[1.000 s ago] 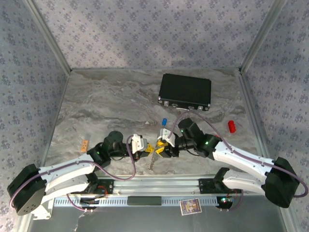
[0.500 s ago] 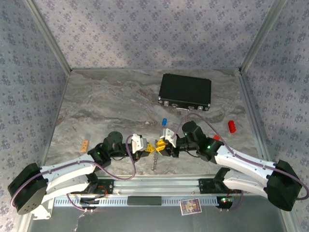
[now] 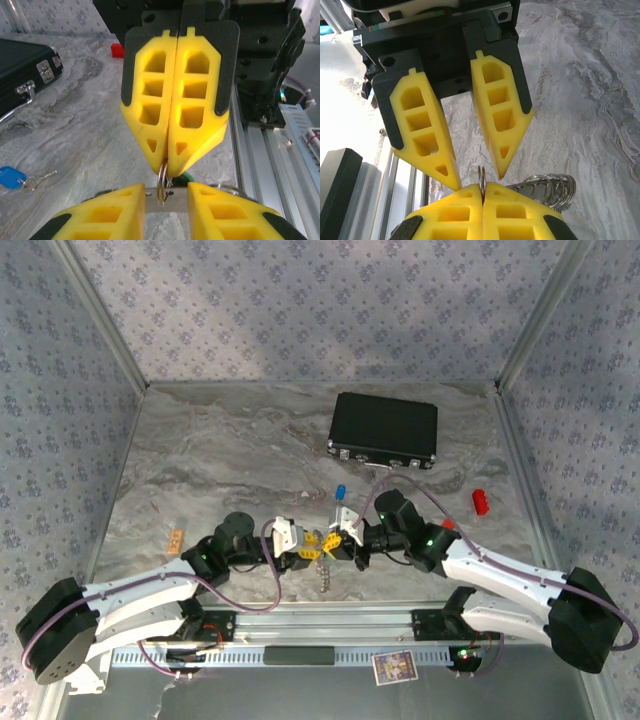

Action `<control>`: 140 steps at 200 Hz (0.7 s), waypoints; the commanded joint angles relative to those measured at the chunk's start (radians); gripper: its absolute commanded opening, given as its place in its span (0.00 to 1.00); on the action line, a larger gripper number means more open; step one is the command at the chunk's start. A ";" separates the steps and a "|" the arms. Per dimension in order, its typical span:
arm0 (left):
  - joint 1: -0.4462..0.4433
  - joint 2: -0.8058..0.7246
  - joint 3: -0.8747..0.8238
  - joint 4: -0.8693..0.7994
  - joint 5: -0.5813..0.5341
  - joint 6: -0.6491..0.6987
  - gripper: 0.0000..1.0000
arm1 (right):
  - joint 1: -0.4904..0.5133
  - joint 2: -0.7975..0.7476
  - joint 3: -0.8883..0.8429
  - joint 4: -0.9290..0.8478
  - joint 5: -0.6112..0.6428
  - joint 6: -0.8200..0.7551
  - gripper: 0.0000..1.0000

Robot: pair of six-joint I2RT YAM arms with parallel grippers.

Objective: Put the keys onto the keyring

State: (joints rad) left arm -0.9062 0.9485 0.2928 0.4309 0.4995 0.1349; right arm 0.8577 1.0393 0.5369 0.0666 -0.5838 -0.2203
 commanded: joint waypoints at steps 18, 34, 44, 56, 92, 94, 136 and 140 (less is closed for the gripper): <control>-0.008 -0.036 0.072 -0.132 -0.009 0.075 0.23 | 0.012 0.032 0.133 -0.206 0.008 -0.128 0.00; -0.009 -0.040 0.082 -0.154 -0.005 0.085 0.21 | 0.018 0.046 0.170 -0.272 0.014 -0.164 0.00; -0.009 -0.039 0.086 -0.159 -0.004 0.088 0.20 | 0.026 0.055 0.191 -0.304 0.021 -0.183 0.00; -0.008 -0.036 0.090 -0.159 0.001 0.093 0.19 | 0.034 0.068 0.216 -0.342 0.031 -0.203 0.00; -0.009 -0.037 0.100 -0.173 0.008 0.105 0.14 | 0.052 0.095 0.267 -0.416 0.044 -0.242 0.00; -0.009 -0.037 0.099 -0.175 0.007 0.107 0.13 | 0.053 0.096 0.268 -0.418 0.045 -0.244 0.00; -0.009 -0.040 0.104 -0.182 0.016 0.115 0.02 | 0.053 0.093 0.269 -0.393 0.053 -0.235 0.12; -0.008 -0.040 0.101 -0.180 0.016 0.114 0.01 | 0.051 0.087 0.262 -0.384 0.050 -0.229 0.15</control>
State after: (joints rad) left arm -0.9112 0.9234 0.3660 0.2558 0.5018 0.2291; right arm 0.9070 1.1370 0.7811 -0.3161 -0.5297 -0.4423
